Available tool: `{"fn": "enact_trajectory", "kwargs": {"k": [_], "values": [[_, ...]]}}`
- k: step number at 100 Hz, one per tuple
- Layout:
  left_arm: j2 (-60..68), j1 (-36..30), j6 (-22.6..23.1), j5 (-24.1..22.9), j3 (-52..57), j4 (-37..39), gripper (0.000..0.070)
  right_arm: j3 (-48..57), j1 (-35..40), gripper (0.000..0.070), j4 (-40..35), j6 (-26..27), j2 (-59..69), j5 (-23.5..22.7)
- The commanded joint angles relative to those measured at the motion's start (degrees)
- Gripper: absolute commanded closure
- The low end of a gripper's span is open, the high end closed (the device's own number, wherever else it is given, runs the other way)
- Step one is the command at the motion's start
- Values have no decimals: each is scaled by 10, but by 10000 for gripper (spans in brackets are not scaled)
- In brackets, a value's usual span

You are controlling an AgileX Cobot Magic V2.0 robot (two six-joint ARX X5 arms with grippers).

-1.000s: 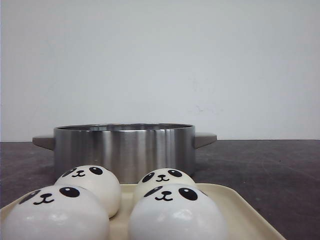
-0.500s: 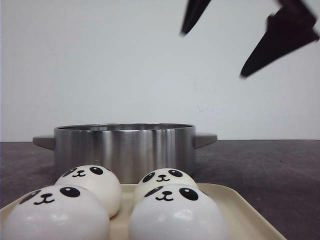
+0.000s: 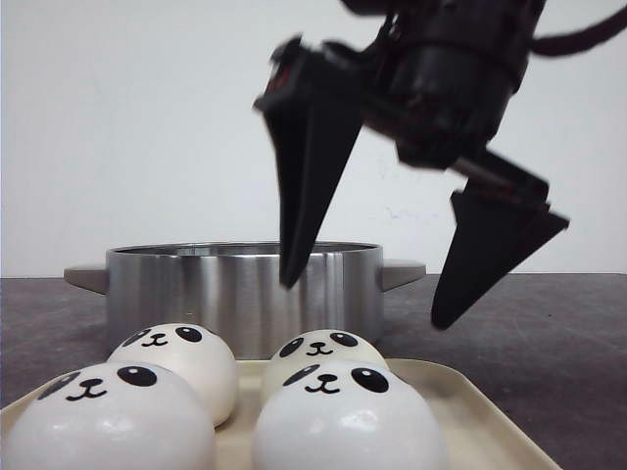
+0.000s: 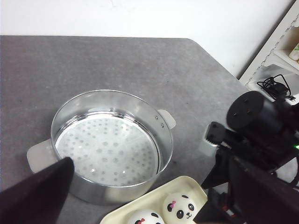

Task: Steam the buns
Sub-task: 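Lower the right gripper onto the farthest panda bun nearest the right gripper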

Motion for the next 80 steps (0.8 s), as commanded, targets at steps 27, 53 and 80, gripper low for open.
{"fn": "enact_trajectory", "kwargs": {"k": [27,53,80], "values": [[2,-4,6,-3,4,-6,68,7,15,92,51,21,52,2],[2,-12,6,-3,4,-6,68,7,16,98,56,34,85,0],[2,-15,5,-3,4,-8,68,7,16,221,65,48,96,0]]}}
